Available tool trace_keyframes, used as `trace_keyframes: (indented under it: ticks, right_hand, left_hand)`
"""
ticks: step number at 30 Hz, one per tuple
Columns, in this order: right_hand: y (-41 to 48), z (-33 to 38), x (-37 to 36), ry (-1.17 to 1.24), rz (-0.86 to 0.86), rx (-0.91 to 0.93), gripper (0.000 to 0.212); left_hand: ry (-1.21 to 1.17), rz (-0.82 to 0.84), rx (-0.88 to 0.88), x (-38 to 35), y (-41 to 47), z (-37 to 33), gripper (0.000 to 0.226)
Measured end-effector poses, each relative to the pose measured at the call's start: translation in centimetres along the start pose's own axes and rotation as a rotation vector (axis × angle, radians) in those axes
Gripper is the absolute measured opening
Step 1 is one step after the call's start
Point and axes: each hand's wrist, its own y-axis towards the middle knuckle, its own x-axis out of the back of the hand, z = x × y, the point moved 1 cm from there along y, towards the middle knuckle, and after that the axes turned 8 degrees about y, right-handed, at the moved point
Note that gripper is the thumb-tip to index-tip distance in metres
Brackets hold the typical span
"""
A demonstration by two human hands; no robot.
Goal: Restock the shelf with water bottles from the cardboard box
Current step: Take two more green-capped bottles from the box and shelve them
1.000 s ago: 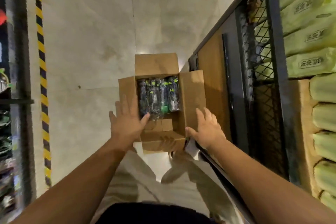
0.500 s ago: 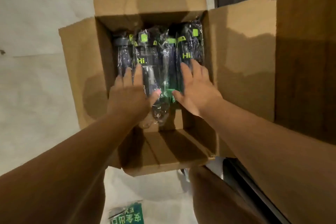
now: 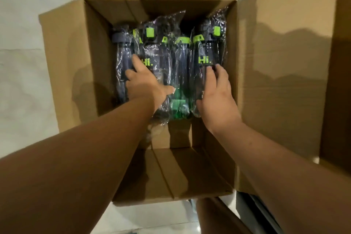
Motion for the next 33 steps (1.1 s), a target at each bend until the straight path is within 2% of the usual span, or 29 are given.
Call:
trace_keyframes:
  ticks: [3,5,8,13,16,18,20,22,25,29,33]
  right_hand:
    - [0.8,-0.1,0.5,0.085,-0.026,-0.049,0.084]
    - [1.5,0.2,0.6,0.089,-0.033,-0.051,0.079]
    - [1.8,0.7,0.5,0.092,-0.110,-0.065,0.080]
    - [1.9,1.4,-1.0,0.238,-0.182,-0.085,0.089]
    - [2.2,1.4,-1.4,0.340,-0.246,-0.130,0.088]
    - [2.5,1.2,-1.4,0.377,-0.255,-0.170,0.094]
    - [2.7,1.1,-1.5,0.422,-0.254,-0.212,0.103]
    - [3.1,1.4,-1.6,0.466,-0.249,-0.247,0.104]
    - [3.6,2.2,-1.9,0.449,-0.225,-0.291,0.105]
    - [3.5,3.3,-2.5,0.500,-0.171,-0.332,0.111]
    - [3.2,2.8,-2.8,0.486,-0.127,-0.383,0.133]
  left_hand:
    - [-0.134,0.208,0.012,1.6,0.0,0.3,0.122]
    - [-0.304,0.373,0.032,3.4,-1.0,0.9,0.124]
    - [-0.519,0.512,-0.025,5.2,-3.3,2.7,0.114]
    - [-0.598,0.501,-0.108,5.9,-4.9,5.8,0.111]
    - [-0.654,0.460,-0.134,6.1,-4.7,6.9,0.091]
    - [-0.698,0.425,-0.128,6.3,-4.4,7.5,0.082]
    - [-0.723,0.412,-0.117,6.3,-4.2,7.9,0.095]
    - [-0.735,0.416,-0.106,6.1,-4.0,8.4,0.110]
    - [-0.785,0.447,-0.091,5.8,-4.1,8.9,0.110]
    - [-0.757,0.472,-0.077,5.7,-4.1,9.7,0.123]
    - [-0.702,0.465,-0.098,6.1,-4.3,9.9,0.124]
